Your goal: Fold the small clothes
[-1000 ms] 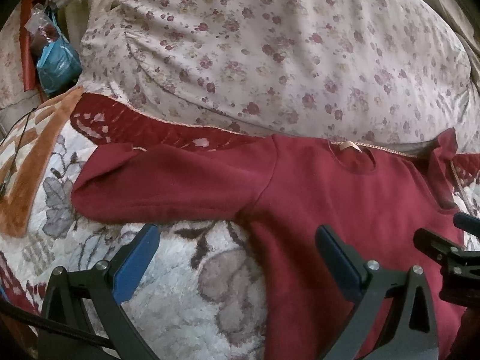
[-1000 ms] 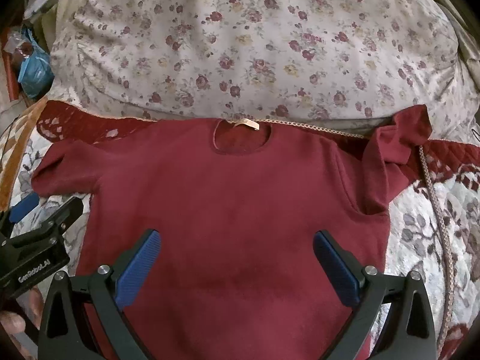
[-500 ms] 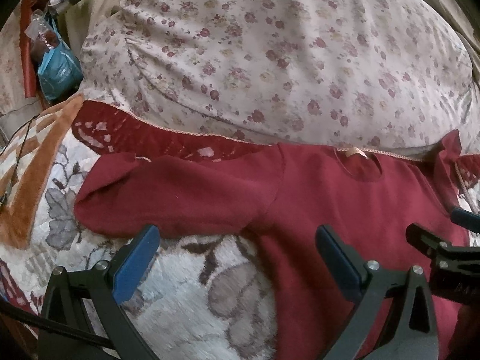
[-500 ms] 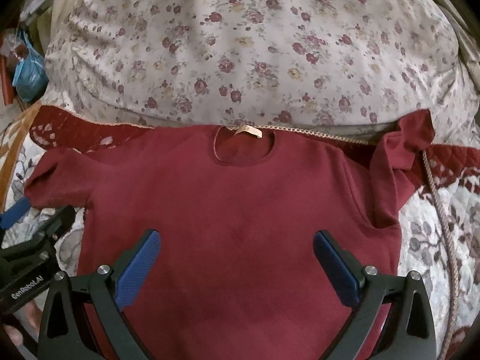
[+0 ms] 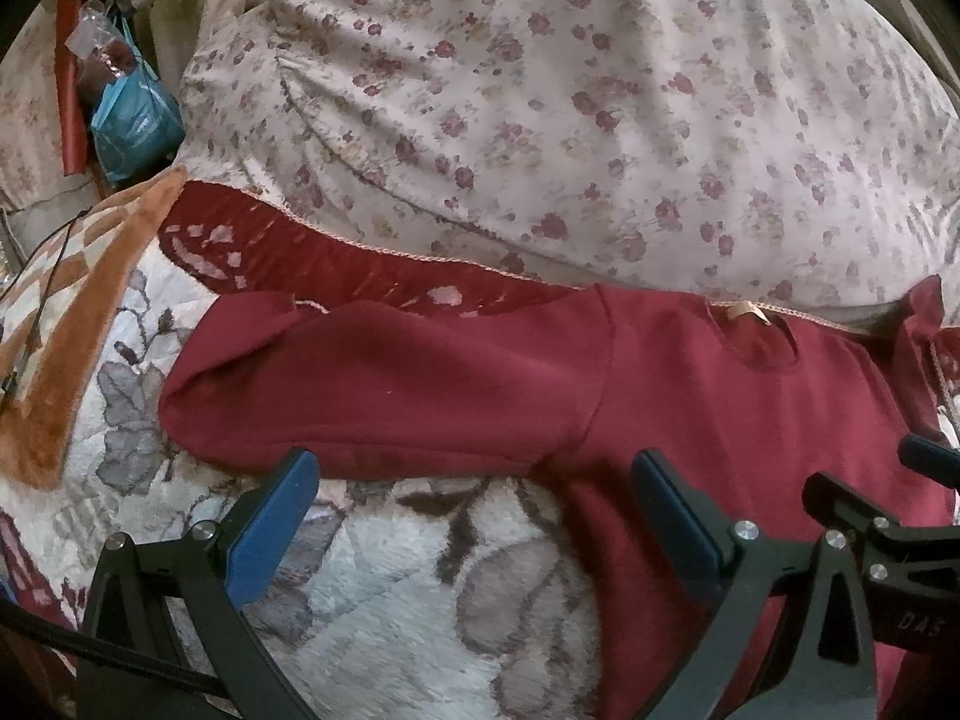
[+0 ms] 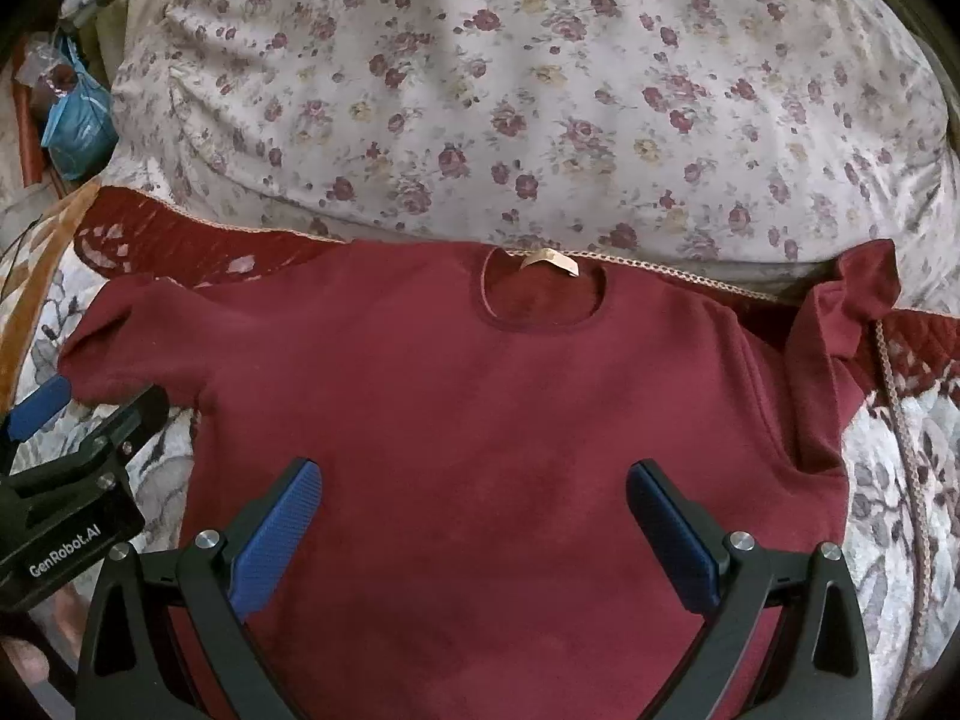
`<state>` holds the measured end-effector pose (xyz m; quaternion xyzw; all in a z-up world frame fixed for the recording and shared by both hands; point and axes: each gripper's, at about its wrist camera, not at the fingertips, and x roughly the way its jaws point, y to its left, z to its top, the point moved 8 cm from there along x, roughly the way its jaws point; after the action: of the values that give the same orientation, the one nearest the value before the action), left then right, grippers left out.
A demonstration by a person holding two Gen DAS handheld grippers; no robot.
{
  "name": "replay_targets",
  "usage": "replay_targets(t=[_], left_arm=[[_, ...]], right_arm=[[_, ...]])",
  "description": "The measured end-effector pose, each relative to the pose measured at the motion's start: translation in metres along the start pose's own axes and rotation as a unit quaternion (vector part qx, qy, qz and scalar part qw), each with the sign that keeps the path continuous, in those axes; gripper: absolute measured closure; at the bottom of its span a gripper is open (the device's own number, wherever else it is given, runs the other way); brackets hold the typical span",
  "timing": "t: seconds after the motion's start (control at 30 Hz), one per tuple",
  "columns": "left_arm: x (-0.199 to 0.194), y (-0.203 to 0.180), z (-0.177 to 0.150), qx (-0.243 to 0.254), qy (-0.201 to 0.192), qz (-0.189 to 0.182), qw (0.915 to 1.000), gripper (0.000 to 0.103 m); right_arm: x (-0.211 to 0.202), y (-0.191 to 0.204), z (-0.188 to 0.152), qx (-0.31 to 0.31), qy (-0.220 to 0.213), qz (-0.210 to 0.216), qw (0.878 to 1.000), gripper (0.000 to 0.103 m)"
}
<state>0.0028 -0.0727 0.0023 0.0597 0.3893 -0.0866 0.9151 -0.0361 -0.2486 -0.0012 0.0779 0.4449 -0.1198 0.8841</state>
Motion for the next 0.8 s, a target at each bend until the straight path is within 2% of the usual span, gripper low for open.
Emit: replay_targets(t=[0.27,0.57,0.8], left_arm=[[0.005,0.011,-0.001,-0.011,0.005,0.006,0.9999,0.0],[0.013,0.032,-0.003,-0.024,0.013,0.023,0.9993,0.0],[0.019,0.086,-0.007,-0.096,0.029,0.058,0.9932,0.0]], right_arm=[[0.013,0.007,0.004,0.006,0.018,0.012,1.0,0.0],[0.019,0.029,0.011,-0.028,0.012,0.018,0.999,0.0],[0.027,0.064,0.026,-0.044,0.015,0.069,0.997,0.002]])
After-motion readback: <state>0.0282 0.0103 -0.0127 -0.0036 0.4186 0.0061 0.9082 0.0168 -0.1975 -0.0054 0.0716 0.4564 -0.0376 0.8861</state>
